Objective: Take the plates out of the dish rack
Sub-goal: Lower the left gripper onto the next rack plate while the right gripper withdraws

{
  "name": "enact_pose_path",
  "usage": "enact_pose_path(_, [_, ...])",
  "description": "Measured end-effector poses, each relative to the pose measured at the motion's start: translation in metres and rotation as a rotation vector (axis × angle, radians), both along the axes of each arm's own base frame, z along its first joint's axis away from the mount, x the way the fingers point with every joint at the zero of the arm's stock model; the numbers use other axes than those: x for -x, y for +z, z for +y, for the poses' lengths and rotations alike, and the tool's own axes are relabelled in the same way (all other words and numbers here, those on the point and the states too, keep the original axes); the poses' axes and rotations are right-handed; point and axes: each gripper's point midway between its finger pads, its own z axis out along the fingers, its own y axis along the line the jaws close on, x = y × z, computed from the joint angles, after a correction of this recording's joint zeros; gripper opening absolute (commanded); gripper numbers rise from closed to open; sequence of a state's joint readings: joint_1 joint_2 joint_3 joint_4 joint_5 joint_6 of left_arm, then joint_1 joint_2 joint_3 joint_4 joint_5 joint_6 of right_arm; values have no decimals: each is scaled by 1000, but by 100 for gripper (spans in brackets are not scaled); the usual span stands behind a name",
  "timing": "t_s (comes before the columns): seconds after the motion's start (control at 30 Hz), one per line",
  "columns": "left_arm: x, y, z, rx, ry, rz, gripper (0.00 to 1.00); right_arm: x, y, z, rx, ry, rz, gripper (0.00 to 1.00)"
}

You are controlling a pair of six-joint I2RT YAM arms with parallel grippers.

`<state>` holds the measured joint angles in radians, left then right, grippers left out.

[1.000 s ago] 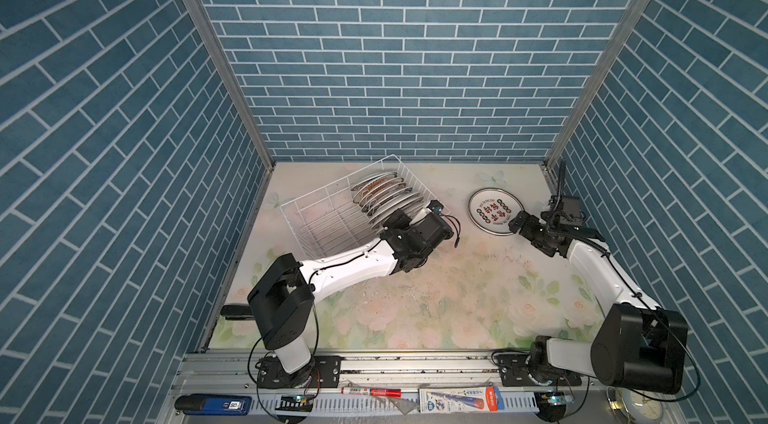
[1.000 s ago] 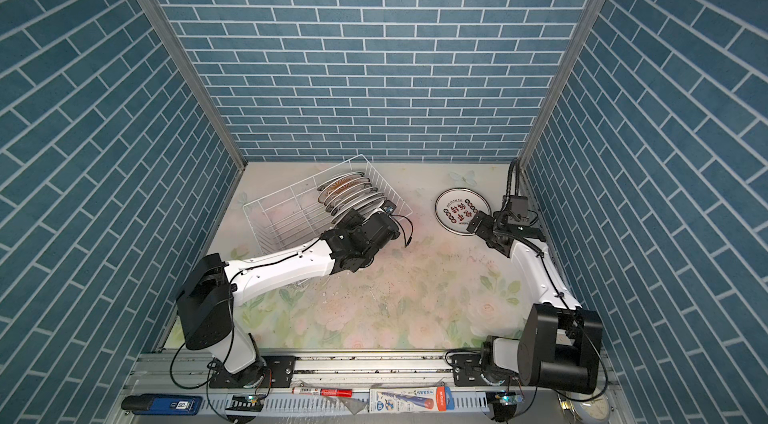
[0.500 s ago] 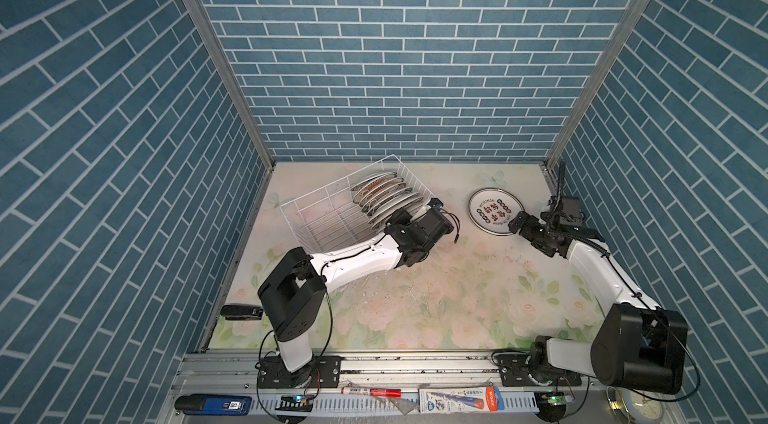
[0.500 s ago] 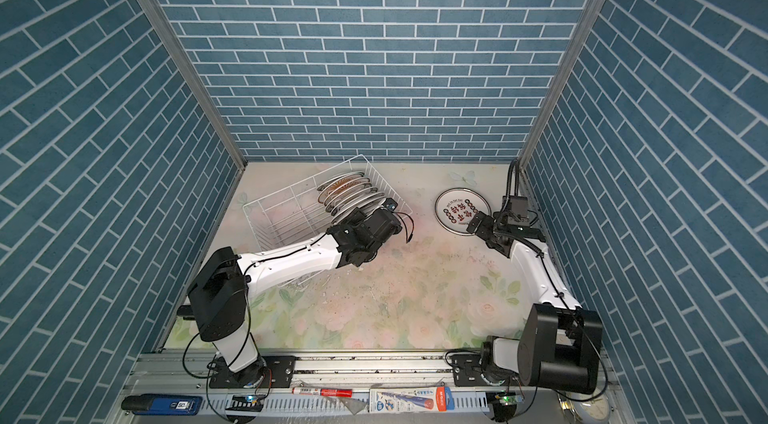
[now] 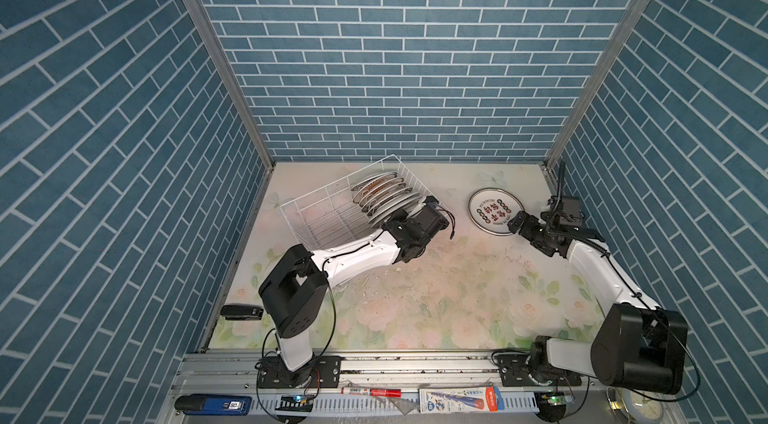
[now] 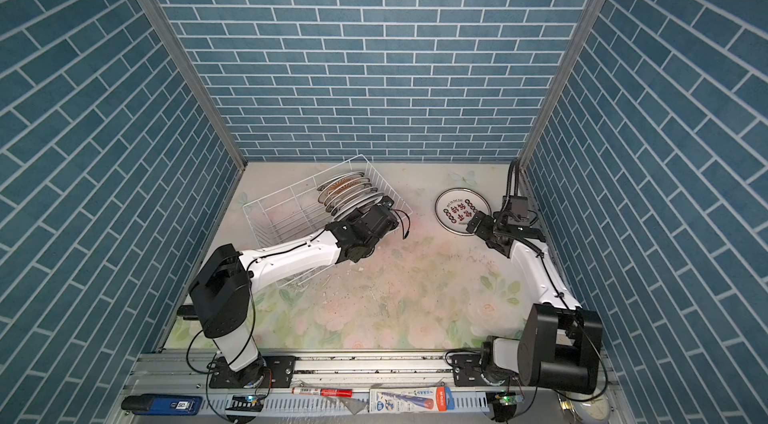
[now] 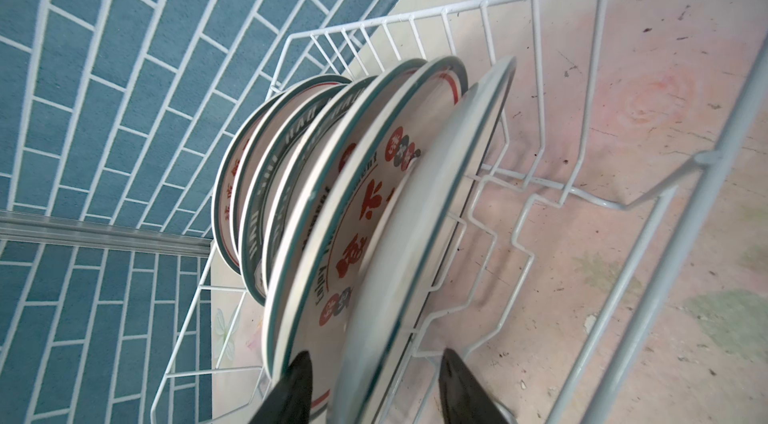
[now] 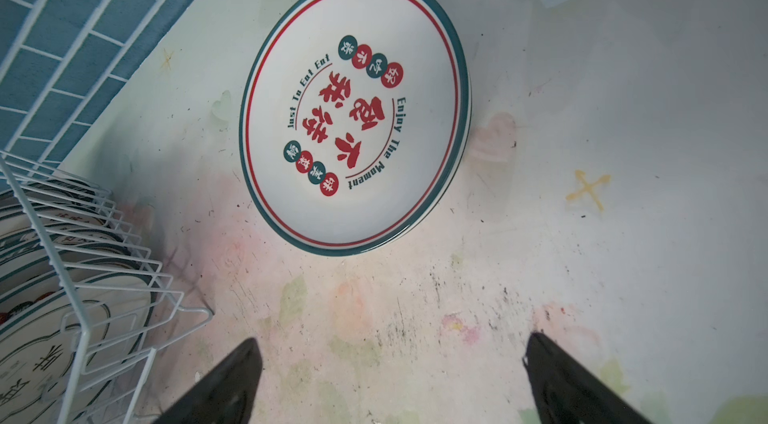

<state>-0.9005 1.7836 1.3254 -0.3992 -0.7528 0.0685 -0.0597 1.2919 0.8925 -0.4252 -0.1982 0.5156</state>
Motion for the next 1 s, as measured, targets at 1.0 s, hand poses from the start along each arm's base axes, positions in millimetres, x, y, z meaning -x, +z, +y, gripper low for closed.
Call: enact_pose_path(1.0, [-16, -3, 10, -64, 27, -15, 13, -2, 1, 6, -27, 22, -15, 99])
